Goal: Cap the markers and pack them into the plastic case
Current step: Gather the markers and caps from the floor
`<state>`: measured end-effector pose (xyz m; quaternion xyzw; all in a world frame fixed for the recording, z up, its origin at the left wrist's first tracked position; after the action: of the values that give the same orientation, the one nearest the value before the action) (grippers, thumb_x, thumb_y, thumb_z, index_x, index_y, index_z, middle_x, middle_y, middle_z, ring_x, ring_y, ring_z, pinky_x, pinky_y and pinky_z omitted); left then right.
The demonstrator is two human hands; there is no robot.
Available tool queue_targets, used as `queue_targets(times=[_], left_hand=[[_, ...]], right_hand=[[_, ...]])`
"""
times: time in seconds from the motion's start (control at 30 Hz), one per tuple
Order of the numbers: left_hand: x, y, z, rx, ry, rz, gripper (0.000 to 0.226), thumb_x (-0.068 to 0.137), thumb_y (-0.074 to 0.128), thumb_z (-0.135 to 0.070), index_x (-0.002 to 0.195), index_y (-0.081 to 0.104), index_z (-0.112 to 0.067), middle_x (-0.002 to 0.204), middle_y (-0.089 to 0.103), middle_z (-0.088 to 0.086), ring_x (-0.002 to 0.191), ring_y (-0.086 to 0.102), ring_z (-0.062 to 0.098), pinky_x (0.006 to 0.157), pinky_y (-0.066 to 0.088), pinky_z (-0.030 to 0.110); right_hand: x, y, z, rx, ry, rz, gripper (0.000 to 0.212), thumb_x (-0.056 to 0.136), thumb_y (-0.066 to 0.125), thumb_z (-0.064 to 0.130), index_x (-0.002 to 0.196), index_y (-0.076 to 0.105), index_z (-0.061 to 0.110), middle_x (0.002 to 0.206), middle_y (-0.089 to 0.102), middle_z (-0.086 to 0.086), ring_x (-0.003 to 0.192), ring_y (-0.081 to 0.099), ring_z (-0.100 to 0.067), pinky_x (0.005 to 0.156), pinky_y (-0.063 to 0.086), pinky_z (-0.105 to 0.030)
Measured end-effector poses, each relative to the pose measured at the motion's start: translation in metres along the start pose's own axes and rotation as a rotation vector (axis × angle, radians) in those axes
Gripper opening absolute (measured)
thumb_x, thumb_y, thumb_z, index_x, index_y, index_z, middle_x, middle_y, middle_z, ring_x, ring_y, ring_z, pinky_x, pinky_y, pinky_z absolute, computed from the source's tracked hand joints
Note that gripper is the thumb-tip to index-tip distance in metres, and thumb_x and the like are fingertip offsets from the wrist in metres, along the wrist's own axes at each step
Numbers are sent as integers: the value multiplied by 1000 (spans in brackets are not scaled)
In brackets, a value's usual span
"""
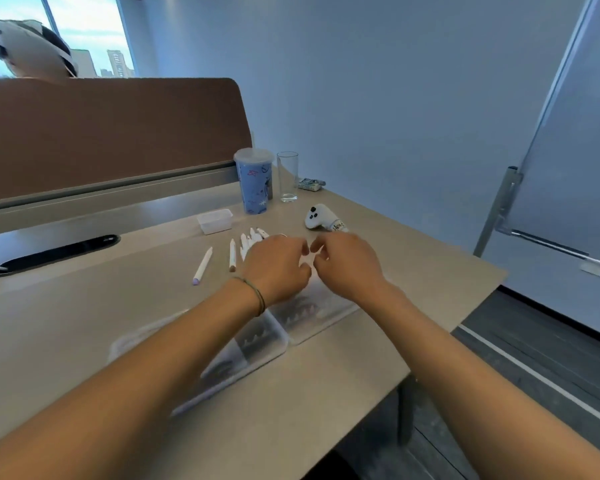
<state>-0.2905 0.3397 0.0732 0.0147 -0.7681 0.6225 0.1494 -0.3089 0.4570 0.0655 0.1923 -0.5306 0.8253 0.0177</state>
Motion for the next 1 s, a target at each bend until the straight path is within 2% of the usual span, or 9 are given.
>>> queue_targets(times=[0.2, 0.47, 0.6, 0.73, 0.83, 1.0], left_hand=[[-46, 14, -85, -52, 160, -19, 38, 91, 56, -33, 127, 63, -25, 122, 67, 3, 112, 61, 24, 93, 50, 39], [-97, 46, -225, -185, 405, -22, 34, 88, 56, -30, 119, 66, -23, 112, 71, 2, 104, 65, 26, 82, 54, 36], [-117, 92, -285, -201, 484, 85, 35, 88, 55, -32, 120, 66, -25, 111, 70, 2, 102, 65, 22, 86, 56, 40], [-134, 148, -332, -234, 504, 215, 33, 88, 55, -30, 118, 67, -24, 113, 70, 0, 105, 65, 21, 88, 55, 38], [-143, 202, -355, -229, 491, 343, 30, 87, 57, -32, 115, 67, -27, 113, 70, -1, 105, 64, 23, 89, 54, 41], [-147, 313, -368, -208, 457, 563, 28, 90, 58, -31, 115, 67, -24, 112, 71, 0, 104, 64, 25, 87, 54, 38]], right_hand=[[-100, -57, -51, -40, 98, -61, 31, 89, 55, 19, 115, 72, 23, 105, 73, 1, 103, 64, -24, 86, 49, -37], [-220, -115, -139, -84, 293, -121, 31, 89, 53, 18, 112, 74, 21, 104, 74, -2, 101, 66, -25, 85, 54, -41], [-274, -126, -193, -100, 389, -137, 31, 91, 53, 20, 114, 73, 22, 107, 75, 0, 103, 67, -23, 88, 55, -43], [-319, -111, -253, -87, 496, -103, 28, 90, 54, 19, 109, 74, 23, 97, 74, 2, 94, 66, -22, 80, 54, -38], [-345, -86, -298, -46, 575, -68, 28, 88, 53, 19, 106, 74, 23, 91, 74, 1, 89, 67, -24, 79, 55, -41], [-380, -12, -368, 22, 695, 67, 28, 91, 52, 15, 108, 74, 20, 96, 75, 0, 93, 67, -25, 79, 54, -38]])
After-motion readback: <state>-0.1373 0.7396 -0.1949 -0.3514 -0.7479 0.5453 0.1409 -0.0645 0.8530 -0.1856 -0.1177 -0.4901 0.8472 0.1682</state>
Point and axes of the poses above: each hand's wrist, its own x-axis towards the middle knuckle, its own y-axis out of the palm, z = x × y, the point moved 7 cm from there along x, towards the middle knuckle
